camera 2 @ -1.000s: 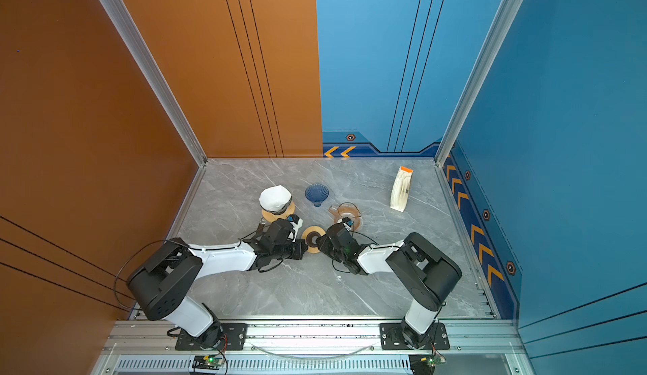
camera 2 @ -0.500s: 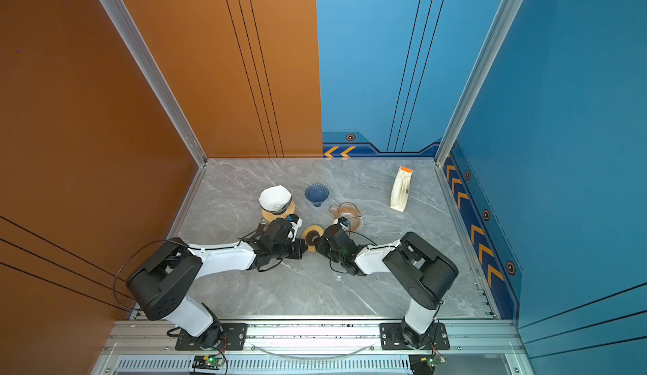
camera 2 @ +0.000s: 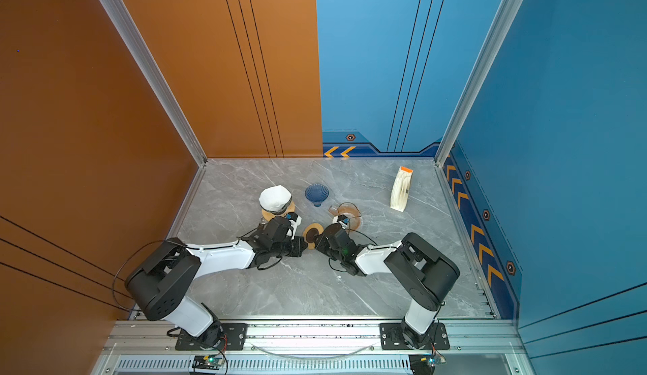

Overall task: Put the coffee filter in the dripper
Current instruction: 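Close the right gripper on the bamboo ring rim and lift it, then carry the bamboo ring with the right gripper onto the orange glass carafe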

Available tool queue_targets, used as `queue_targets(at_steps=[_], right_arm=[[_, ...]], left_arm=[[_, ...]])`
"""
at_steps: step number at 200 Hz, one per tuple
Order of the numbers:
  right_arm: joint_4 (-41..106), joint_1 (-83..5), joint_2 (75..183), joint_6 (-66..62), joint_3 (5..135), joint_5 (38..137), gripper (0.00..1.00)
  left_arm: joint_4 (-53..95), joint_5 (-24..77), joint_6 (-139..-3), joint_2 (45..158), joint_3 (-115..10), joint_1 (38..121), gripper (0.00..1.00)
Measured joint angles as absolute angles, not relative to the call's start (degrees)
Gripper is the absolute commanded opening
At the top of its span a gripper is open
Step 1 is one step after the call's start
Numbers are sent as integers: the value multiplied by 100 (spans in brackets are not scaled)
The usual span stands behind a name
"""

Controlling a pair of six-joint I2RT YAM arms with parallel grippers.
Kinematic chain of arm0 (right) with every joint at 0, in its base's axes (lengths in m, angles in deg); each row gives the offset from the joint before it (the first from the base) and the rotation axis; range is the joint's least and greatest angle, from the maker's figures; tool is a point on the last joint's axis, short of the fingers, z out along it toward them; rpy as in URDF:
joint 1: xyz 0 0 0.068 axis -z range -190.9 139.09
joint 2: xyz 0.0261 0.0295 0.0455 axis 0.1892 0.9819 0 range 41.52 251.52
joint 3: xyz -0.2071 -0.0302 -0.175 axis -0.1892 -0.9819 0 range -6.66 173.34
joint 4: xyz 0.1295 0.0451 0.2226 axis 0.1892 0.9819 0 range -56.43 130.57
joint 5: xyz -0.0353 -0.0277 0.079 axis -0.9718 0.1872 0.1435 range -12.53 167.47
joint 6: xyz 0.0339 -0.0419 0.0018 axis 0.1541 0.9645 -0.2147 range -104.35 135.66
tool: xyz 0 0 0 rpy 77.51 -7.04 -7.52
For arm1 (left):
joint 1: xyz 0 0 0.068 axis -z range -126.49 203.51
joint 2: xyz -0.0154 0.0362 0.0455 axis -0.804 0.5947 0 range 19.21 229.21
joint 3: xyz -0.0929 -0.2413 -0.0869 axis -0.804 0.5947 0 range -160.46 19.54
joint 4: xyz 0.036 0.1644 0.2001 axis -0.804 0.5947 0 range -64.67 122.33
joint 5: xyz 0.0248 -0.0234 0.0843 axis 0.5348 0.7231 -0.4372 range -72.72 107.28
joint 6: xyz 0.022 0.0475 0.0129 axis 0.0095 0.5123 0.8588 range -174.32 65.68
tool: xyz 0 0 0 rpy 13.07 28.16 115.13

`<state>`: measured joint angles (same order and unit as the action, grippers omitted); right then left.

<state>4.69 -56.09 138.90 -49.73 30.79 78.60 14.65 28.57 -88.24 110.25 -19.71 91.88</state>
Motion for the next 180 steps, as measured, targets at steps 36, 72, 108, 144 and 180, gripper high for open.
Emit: queue_targets(at_steps=[36,72,108,144,180], right_arm=[[744,-5664,13678,-4864,3079,7772,0],[1157,-5673,13318,-4687,3079,7713,0],[2021,-5677,12774,-4225,3355,7674,0],[2722,-5564,12207,-3762,3774,7853,0],[3299,-5032,11674,-3458,3976,8404,0]], left_arm=[[1610,2920,-8817,10713,-1967,9188,0],[1741,2918,-8730,10107,-1958,9188,0],[2248,2826,-8509,9380,-1960,9221,6],[2840,2629,-8284,8612,-2052,9249,20],[3295,2415,-8113,7998,-2323,9260,41]])
